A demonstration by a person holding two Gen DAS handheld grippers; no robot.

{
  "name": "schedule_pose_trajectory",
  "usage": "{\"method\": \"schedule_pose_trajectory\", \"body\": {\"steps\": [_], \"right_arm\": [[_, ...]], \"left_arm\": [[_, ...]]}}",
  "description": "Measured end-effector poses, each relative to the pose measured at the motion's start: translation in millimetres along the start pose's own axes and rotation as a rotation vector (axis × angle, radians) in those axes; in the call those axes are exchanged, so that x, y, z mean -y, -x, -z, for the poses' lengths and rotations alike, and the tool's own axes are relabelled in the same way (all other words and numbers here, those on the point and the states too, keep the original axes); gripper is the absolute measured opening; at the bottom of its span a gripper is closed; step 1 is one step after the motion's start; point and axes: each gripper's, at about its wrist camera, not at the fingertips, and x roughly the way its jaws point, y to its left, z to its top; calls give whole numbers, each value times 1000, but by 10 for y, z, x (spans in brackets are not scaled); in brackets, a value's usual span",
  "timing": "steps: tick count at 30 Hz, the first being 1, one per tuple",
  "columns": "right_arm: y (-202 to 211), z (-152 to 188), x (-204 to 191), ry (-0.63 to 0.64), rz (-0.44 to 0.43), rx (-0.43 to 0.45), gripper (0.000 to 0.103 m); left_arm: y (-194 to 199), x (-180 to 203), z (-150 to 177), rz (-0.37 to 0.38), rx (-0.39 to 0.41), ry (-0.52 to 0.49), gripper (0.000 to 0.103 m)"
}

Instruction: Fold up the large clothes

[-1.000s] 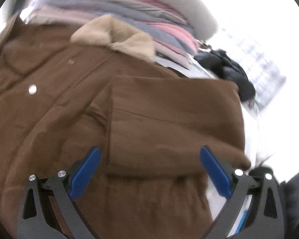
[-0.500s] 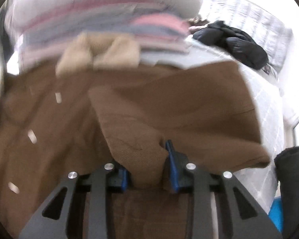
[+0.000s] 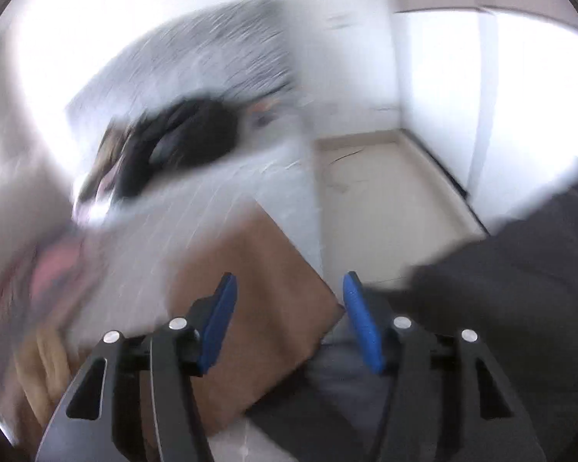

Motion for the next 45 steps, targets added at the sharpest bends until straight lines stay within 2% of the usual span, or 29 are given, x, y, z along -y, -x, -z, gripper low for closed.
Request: {"method": "schedule_pose_trajectory", "body": {"steps": [1, 3, 4, 5, 7, 8, 9, 10, 12, 13, 14, 15, 16, 19, 21, 25, 26, 27, 28, 29, 30, 31, 32, 36, 39, 41, 43, 44, 45], "right_arm": [[125, 42, 101, -39, -39, 30, 60], [356, 290, -29, 10, -200, 26, 69], [492, 560, -256, 86, -336, -17, 74], [577, 765, -414, 136, -426, -55, 75], [815, 1516, -912, 244, -663, -209, 75], [882, 1811, -1084, 258, -742, -280, 75], [949, 2129, -1261, 260, -825, -363, 75], [1042, 2558, -1479, 252, -925, -479, 75], [1184, 3125, -1756, 250, -1031, -632, 75], [1262, 3408, -1867, 243, -1068, -709, 75], [1322, 3599, -1929, 232, -1086, -760, 75], [1408, 3790, -1985, 227, -1100, -818, 75], [1504, 3924, -2028, 226, -1125, -850, 75], [1759, 4010, -1985, 238, -1146, -763, 75], [1779, 4011, -1967, 273, -1141, -734, 75], [1604, 3974, -1994, 292, -1060, -663, 75], [1569, 3999, -1975, 283, -1052, -674, 75], [1492, 4017, -1961, 269, -1047, -696, 75], [1440, 4044, -1944, 257, -1043, -716, 75], [1394, 4085, -1937, 245, -1038, -735, 75], [1358, 4077, -1937, 240, -1039, -744, 75], [1341, 4101, -1942, 235, -1046, -758, 75], [1353, 4087, -1929, 231, -1051, -763, 75], [1355, 4066, -1927, 208, -1075, -777, 75], [1338, 4036, -1929, 176, -1086, -779, 75], [1335, 4023, -1938, 156, -1091, -782, 75], [1332, 4024, -1931, 154, -1089, -785, 75], [1330, 4034, -1936, 158, -1085, -787, 75], [1319, 4048, -1973, 165, -1078, -788, 75]], "left_arm": [[-1, 4, 2, 0, 1, 0, 96], [17, 17, 9, -4, 9, -7, 96], [30, 20, 14, -15, 17, -13, 96], [50, 23, 12, -35, 31, -24, 96], [124, 34, 0, -129, 88, -66, 96], [166, 58, -20, -230, 141, -112, 96], [191, 92, -43, -364, 203, -172, 96], [187, 108, -69, -451, 235, -215, 96], [80, 99, -161, -631, 282, -316, 96], [25, 75, -218, -696, 296, -342, 96], [-56, 21, -306, -768, 305, -362, 96], [-125, -62, -417, -793, 298, -355, 96], [-159, -121, -507, -784, 293, -340, 96], [-300, -198, -765, -765, 284, -336, 96], [-431, -210, -886, -716, 265, -340, 96], [-747, -295, -969, -623, 171, -338, 93], [-844, -330, -983, -603, 146, -339, 80], [-912, -364, -972, -579, 128, -332, 59], [-973, -444, -1006, -543, 106, -304, 45], [-987, -536, -1043, -531, 101, -261, 19], [-983, -612, -1073, -514, 102, -228, 12], [-937, -741, -1131, -449, 107, -178, 11], [-876, -824, -1145, -419, 115, -150, 10], [-470, -1305, -1223, -433, 197, -55, 9], [-18, -1930, -1262, -490, 266, 65, 9], [235, -2424, -1276, -561, 289, 130, 9], [358, -3001, -1281, -628, 266, 216, 9], [353, -3173, -1274, -643, 247, 240, 10], [303, -3461, -1264, -650, 199, 284, 12]]}}
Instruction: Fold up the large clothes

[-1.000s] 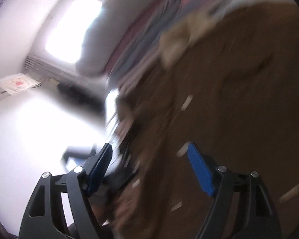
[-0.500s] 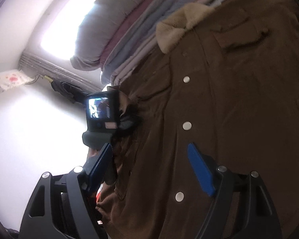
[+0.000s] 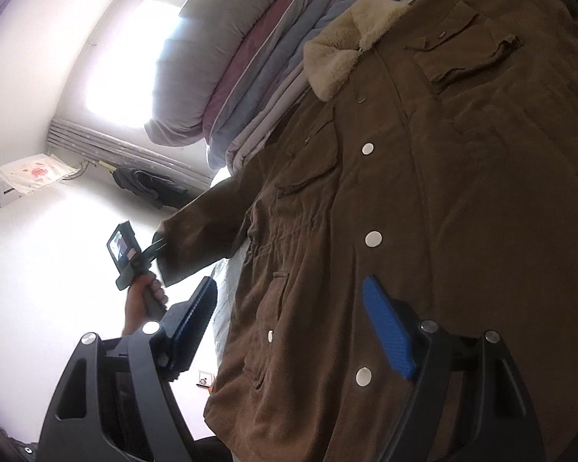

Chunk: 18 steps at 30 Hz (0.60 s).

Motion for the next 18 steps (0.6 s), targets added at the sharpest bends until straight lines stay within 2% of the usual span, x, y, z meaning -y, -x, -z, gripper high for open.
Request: {"method": "schedule_pose_trajectory", "body": {"steps": [1, 2, 3, 5, 6, 7, 9, 10, 11, 12, 15, 16, 18], "right_arm": [[-25, 5, 8, 3, 14, -9, 75], [-51, 1, 14, 4, 26, -13, 75], [-69, 4, 32, 3, 43, -17, 75], [-95, 7, 75, -3, 74, -27, 75], [-105, 4, 90, -8, 84, -30, 75], [-105, -3, 114, -15, 94, -31, 75], [-89, -25, 130, -19, 99, -28, 75], [-58, -55, 117, -14, 102, -25, 75], [-21, -87, 93, -4, 109, -20, 75], [79, -140, 48, 24, 123, -8, 75], [450, -276, -57, 132, 212, 8, 81], [631, -306, -49, 164, 245, 25, 87], [1148, -352, 136, 158, 320, 68, 88]], "left_arm": [[-273, -162, 1, -2, -80, 19, 16], [-525, -305, 38, -8, -155, 45, 26], [-712, -426, 99, -46, -218, 72, 31], [-803, -614, 223, -54, -245, 145, 33], [-786, -705, 323, -4, -255, 201, 35], [-764, -752, 393, 60, -261, 239, 36], [-647, -786, 576, 211, -270, 260, 48], [-502, -647, 749, 385, -296, 234, 51], [-388, -610, 883, 494, -318, 221, 56], [-216, -472, 1119, 670, -375, 192, 62], [157, -130, 1650, 962, -523, 106, 74], [239, -56, 1782, 1005, -556, 85, 75], [444, 125, 2085, 1069, -627, 25, 82]]}}
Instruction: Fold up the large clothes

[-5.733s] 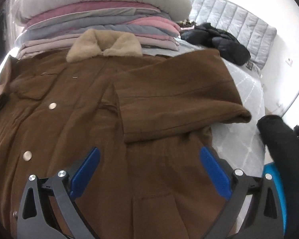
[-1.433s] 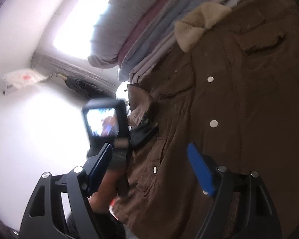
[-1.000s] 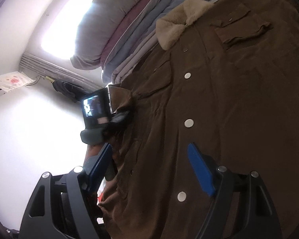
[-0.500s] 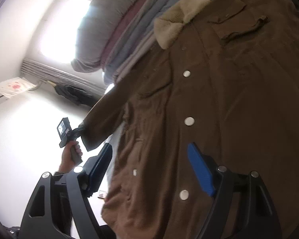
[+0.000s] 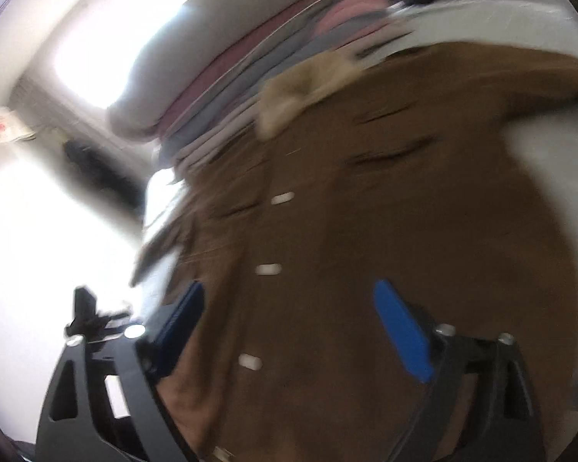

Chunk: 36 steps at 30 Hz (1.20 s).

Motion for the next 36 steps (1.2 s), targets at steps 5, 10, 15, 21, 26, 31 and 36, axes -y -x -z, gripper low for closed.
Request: {"method": "schedule_pose_trajectory", "body": {"steps": [5, 10, 15, 21, 26, 31, 36], "right_arm": [[774, 126, 1004, -140, 174, 28, 88], [834, 465, 1583, -269, 112, -67, 88], [568, 750, 1820, -342, 42, -168, 88], [537, 930, 1858, -356, -115, -219, 90], [705, 981, 1944, -374, -347, -169, 90], [608, 1063, 2180, -424, -423, -201, 94], [587, 1051, 2143, -402, -440, -182, 96]], "left_arm": [[-232, 199, 349, -46, -30, -76, 90], [-254, 269, 419, -40, -88, -47, 92], [-382, 547, 820, 9, -160, -74, 93], [-298, 745, 967, 224, -132, -36, 52], [-406, 767, 1018, 253, -129, -22, 11], [-660, 683, 998, 301, -155, 53, 11], [-789, 537, 1035, 363, -167, 169, 16]]}}
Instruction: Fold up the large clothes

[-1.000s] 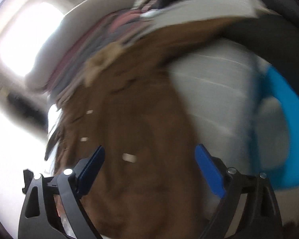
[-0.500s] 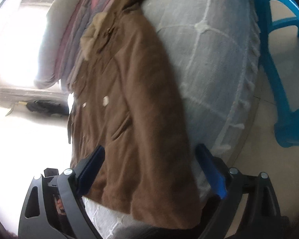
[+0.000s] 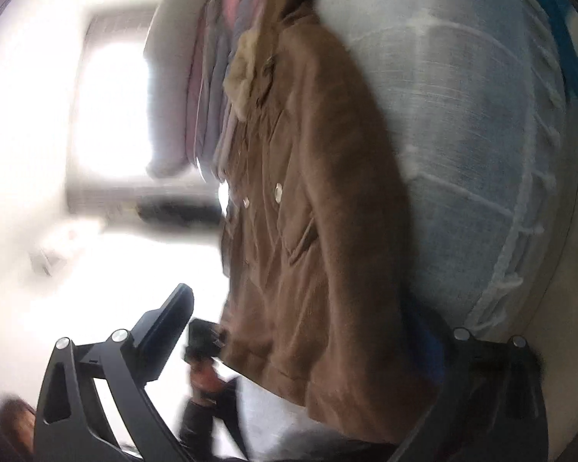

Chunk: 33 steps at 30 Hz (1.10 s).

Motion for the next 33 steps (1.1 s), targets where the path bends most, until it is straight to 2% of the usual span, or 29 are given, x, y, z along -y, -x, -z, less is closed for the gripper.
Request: {"method": "schedule_pose_trajectory", "body": {"steps": [1, 2, 3, 4, 6, 9, 13, 20, 22, 25, 26, 27, 28, 29, 30, 31, 32, 33], "right_arm": [[0, 34, -38, 27, 29, 0, 91], [10, 74, -73, 41, 73, 11, 67], [25, 117, -101, 53, 143, 18, 38], [47, 149, -97, 47, 201, 24, 15], [133, 199, 0, 10, 194, 48, 13], [217, 297, -83, 41, 159, 78, 12], [153, 385, -393, 104, 98, 95, 11], [455, 843, -800, 155, 52, 106, 11], [517, 1011, -827, 151, 48, 94, 11], [467, 1051, -820, 125, 64, 75, 11], [453, 1050, -774, 121, 85, 68, 11], [422, 1023, -704, 103, 87, 56, 11], [384, 996, -675, 96, 87, 47, 12], [348, 965, -625, 92, 98, 36, 15], [324, 936, -572, 77, 107, 27, 15], [294, 916, -556, 69, 106, 14, 17], [282, 896, -519, 66, 110, 6, 21], [247, 857, -508, 59, 113, 8, 27]], "left_arm": [[-4, 88, 32, -39, 19, -51, 13], [20, 122, 51, -61, 35, -76, 8], [37, 196, 64, -86, 50, -112, 6], [53, 271, 101, -115, 66, -147, 5], [112, 356, 160, -136, 93, -173, 4], [284, 389, 185, -140, 132, -181, 4], [556, 490, 289, -136, 186, -202, 3], [979, 551, 666, -144, 217, -252, 1], [1095, 454, 719, -155, 209, -240, 1], [1154, 191, 711, -142, 128, -196, 0], [1160, 151, 694, -161, 129, -195, 0], [1209, 110, 688, -184, 155, -192, 0], [1305, 36, 650, -174, 203, -168, 1], [1383, -51, 598, -148, 237, -128, 7], [1423, -126, 540, -139, 260, -96, 21], [1438, -172, 498, -138, 263, -70, 28], [1441, -185, 445, -131, 263, -54, 38], [1430, -147, 373, -136, 266, -80, 45]]}}
